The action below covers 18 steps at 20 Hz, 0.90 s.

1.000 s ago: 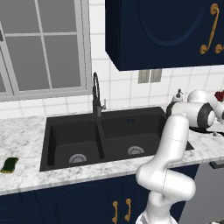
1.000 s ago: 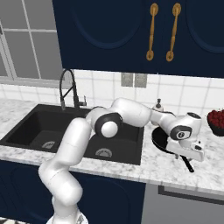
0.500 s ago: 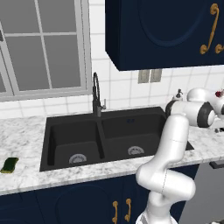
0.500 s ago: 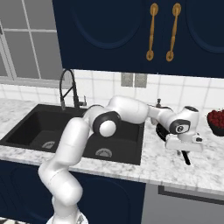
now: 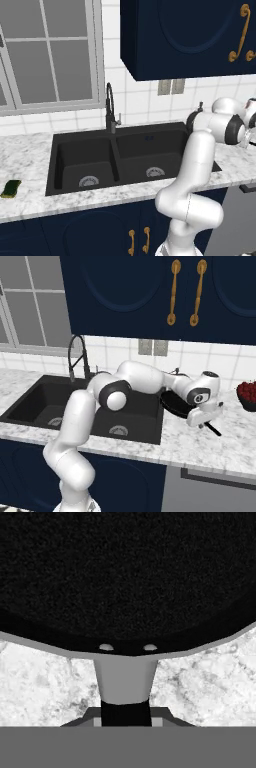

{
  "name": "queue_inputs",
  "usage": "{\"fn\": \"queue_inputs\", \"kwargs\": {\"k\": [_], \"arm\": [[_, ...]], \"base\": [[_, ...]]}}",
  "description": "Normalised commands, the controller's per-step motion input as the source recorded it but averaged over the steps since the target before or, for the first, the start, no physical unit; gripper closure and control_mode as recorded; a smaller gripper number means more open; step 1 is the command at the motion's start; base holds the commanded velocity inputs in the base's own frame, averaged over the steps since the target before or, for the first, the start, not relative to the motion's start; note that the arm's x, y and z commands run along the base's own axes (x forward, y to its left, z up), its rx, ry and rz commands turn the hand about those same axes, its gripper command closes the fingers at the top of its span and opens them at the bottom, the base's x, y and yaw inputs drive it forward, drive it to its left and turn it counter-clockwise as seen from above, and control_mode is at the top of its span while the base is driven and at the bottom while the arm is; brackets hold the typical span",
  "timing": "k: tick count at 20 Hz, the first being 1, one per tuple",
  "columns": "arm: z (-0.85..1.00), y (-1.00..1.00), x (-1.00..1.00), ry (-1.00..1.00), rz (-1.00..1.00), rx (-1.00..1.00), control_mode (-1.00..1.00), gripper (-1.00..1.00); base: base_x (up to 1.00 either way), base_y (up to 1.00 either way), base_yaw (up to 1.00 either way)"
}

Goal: Pick the pan and sponge and place them into the sink. Then turn on the water.

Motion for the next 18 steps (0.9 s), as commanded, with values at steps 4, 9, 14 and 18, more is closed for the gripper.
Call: {"fn": "queue_inputs", "kwargs": {"k": [4, 9, 14, 18], "arm": [[0.17, 0.21, 0.00, -0.25, 0.65, 0.00, -1.00, 1.00], [0.21, 0.10, -0.01, -0.26, 0.60, 0.00, -1.00, 1.00], [0.24, 0.07, 0.00, -0.14, 0.53, 0.00, -1.00, 1.00], [0.40, 0.15, 0.21, -0.02, 0.50, 0.03, -1.00, 1.00]], "base": [[0.00, 0.00, 0.00], [0.00, 0.00, 0.00], [0.00, 0.00, 0.00], [0.00, 0.00, 0.00]]}}
